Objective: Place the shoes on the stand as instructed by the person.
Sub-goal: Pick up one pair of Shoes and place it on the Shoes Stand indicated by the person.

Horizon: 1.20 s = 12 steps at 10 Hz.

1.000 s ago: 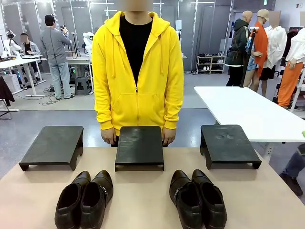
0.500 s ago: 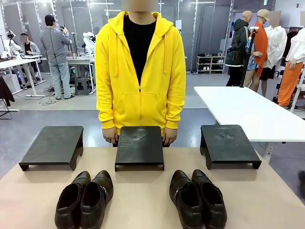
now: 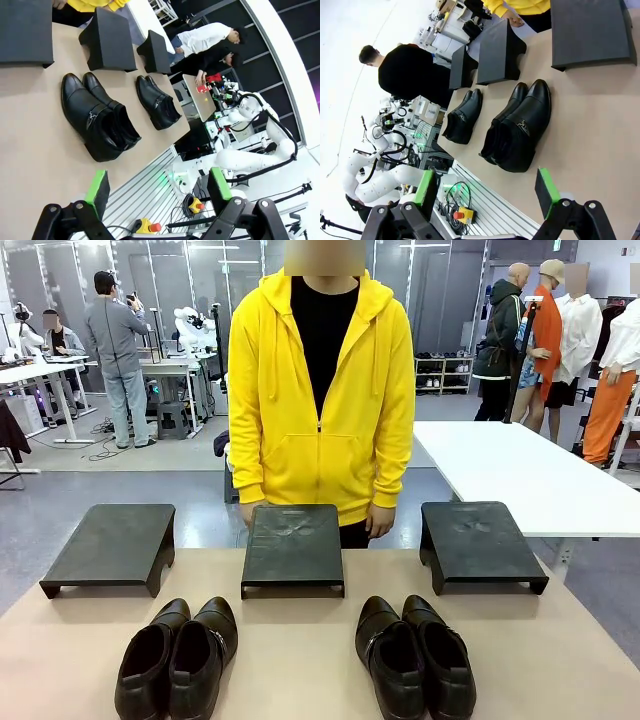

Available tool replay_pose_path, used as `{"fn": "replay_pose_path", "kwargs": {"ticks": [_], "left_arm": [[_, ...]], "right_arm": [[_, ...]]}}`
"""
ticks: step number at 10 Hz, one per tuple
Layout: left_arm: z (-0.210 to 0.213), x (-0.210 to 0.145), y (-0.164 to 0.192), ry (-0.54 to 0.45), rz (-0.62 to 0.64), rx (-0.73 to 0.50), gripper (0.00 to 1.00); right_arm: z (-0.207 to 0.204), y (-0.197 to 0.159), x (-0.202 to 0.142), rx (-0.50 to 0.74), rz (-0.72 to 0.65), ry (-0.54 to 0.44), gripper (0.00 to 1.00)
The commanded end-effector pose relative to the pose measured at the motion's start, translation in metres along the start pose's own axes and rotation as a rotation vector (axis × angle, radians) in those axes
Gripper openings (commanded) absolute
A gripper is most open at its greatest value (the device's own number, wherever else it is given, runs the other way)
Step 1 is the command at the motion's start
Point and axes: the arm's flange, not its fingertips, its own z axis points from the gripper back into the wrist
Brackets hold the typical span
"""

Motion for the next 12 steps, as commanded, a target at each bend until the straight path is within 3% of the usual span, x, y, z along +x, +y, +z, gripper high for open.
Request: {"fn": "replay_pose_path", "kwargs": {"ticks": [1, 12], "left_arm": [[0.0004, -0.0010, 0.0002, 0.007, -0.009, -0.012, 1.00], [0.0004, -0.0010, 0.0002, 0.007, -0.009, -0.012, 1.00]], "right_arm": [[0.0018, 0.0009, 0.0018, 0.007, 0.007, 0.001, 1.00], [0.0018, 0.0009, 0.0018, 0.007, 0.007, 0.001, 1.00]]}}
